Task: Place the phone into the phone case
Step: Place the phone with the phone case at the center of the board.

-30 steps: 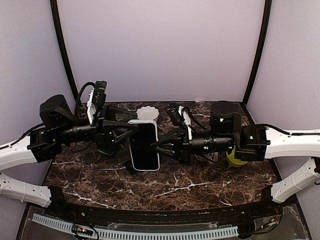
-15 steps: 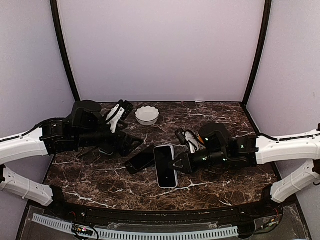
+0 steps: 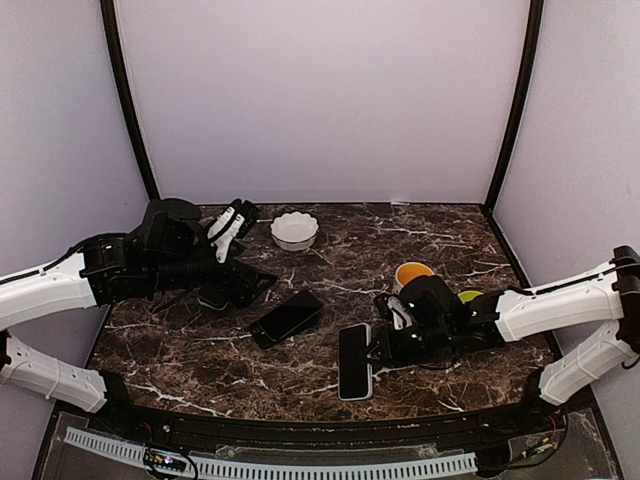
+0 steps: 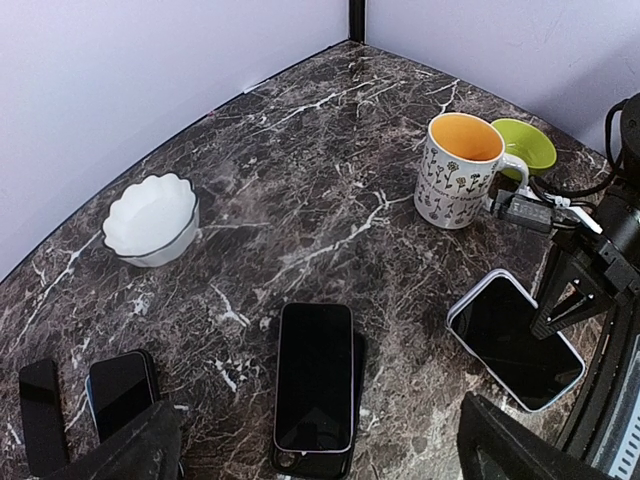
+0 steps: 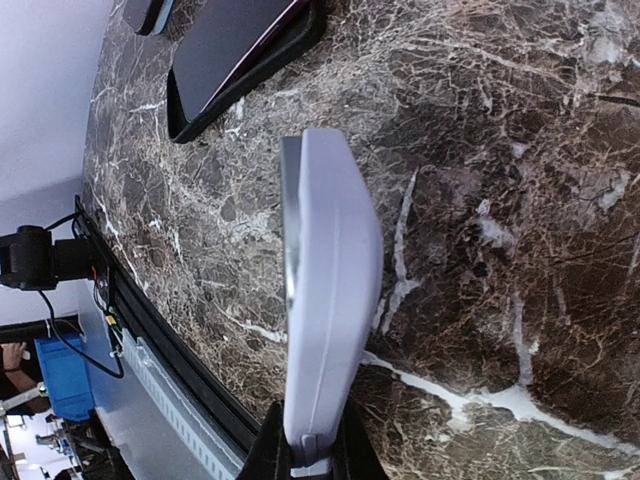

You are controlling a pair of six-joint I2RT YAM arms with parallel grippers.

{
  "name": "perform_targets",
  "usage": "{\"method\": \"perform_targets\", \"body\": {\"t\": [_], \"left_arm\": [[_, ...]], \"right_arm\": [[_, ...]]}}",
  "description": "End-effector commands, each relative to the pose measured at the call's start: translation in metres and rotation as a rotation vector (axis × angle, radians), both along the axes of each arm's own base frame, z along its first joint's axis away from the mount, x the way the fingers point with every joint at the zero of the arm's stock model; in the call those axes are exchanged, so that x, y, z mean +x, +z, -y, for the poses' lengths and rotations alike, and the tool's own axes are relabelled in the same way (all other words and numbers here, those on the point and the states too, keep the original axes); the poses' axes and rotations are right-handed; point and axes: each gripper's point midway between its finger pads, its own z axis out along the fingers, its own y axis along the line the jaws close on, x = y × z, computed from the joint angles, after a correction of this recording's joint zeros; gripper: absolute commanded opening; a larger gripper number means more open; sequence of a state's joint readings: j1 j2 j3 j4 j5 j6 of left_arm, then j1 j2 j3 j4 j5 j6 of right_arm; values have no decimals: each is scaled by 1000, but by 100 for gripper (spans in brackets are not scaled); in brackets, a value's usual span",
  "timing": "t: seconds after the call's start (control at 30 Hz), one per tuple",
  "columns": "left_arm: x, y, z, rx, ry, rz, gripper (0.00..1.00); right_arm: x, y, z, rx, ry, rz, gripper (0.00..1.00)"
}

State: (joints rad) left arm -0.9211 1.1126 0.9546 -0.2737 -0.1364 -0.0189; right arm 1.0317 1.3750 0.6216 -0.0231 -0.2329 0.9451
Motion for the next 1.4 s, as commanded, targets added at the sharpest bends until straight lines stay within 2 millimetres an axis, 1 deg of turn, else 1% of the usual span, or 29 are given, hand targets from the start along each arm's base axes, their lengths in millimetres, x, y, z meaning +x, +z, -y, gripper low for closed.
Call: {"method": "perform_targets", "body": {"t": [0.0, 0.13, 0.3, 0.43, 0.6, 0.77, 0.93, 1.0, 1.03, 1.1, 1.27, 1.37], "left_arm": [[0, -1, -3, 4, -11, -9, 99], [2, -3, -4, 3, -6, -20, 99], [5, -4, -6, 1, 2, -31, 99], [6, -6, -6, 2, 4, -39, 99], [6, -10, -4, 6, 3, -52, 99], [8, -11, -4, 6, 8, -58, 99], [9, -12, -5, 7, 12, -63, 99], [9, -12, -5, 8, 14, -65, 99], [10, -12, -6, 9, 17, -64, 99], [10, -12, -6, 11, 18, -62, 99], [12, -14, -8, 21, 28, -59, 99], [13, -13, -8, 22, 31, -60, 99]], "right_arm": [[4, 11, -13, 89, -15, -21, 0], [0, 4, -10, 73, 0, -42, 0], [-9, 13, -15, 103, 75, -54, 0], [-18, 16, -12, 96, 112, -76, 0], [-20, 7, 7, 50, 50, -95, 0], [-15, -3, 20, 17, -15, -96, 0], [-11, -17, 28, -45, -52, -101, 5], [-10, -26, 37, -99, -76, -109, 10], [-11, -30, 41, -120, -83, -112, 15], [-12, -37, 48, -157, -97, -122, 20], [-13, -48, 58, -206, -118, -127, 21], [-10, -50, 57, -215, -112, -113, 23]]}}
